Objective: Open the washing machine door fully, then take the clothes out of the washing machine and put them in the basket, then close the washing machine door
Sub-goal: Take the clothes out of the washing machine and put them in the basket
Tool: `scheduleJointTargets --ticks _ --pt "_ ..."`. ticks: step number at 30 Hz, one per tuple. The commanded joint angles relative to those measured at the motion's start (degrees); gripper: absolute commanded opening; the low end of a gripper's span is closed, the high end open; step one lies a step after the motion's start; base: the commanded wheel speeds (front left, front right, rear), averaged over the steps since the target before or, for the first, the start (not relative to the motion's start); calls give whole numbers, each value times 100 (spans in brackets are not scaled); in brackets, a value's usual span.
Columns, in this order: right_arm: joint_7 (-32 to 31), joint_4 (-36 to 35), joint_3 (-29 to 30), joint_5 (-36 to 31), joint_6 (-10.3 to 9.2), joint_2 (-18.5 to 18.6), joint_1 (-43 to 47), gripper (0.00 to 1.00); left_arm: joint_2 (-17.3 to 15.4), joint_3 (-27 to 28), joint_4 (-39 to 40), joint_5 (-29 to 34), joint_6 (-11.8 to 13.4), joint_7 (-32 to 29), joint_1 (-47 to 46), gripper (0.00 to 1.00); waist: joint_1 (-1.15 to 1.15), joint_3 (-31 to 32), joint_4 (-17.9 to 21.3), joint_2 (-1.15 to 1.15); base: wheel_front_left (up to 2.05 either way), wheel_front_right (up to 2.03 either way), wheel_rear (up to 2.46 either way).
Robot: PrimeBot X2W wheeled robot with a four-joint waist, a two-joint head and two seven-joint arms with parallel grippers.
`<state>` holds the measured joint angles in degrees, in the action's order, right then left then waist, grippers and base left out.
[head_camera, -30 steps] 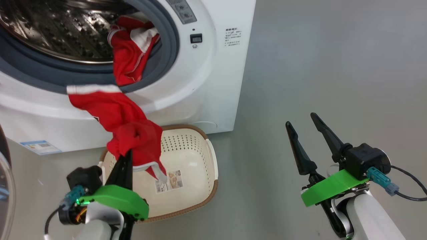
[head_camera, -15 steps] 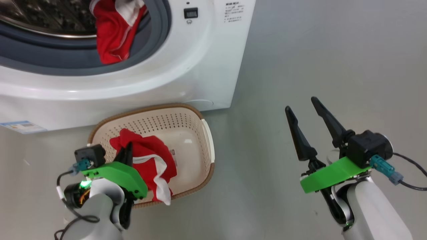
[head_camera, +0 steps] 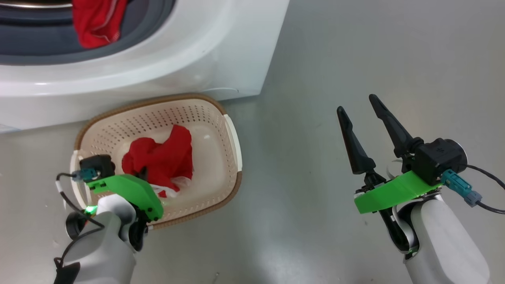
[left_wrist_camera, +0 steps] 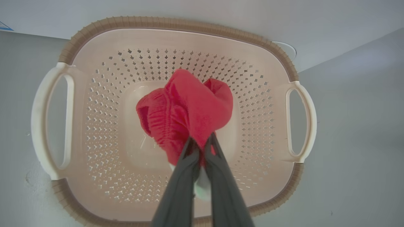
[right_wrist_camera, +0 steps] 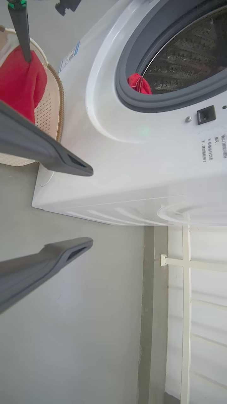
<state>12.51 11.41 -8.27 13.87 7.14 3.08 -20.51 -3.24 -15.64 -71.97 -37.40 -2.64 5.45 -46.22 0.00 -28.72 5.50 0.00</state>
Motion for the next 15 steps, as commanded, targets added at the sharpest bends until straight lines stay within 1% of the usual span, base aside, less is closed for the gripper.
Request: scheduleJointTargets --ticks 1,8,15 --pt "61 -139 -107 22 35 -21 -81 100 -225 95 1 -14 -26 -10 -58 0 0 -215 126 0 0 0 0" --pt "110 -154 -107 20 35 -21 -171 100 -261 79 -134 -79 24 -420 -184 0 0 -494 203 0 0 0 0" --pt "145 -116 -123 30 35 -21 -196 100 -265 42 -168 -86 102 -495 -214 0 0 -577 215 0 0 0 0"
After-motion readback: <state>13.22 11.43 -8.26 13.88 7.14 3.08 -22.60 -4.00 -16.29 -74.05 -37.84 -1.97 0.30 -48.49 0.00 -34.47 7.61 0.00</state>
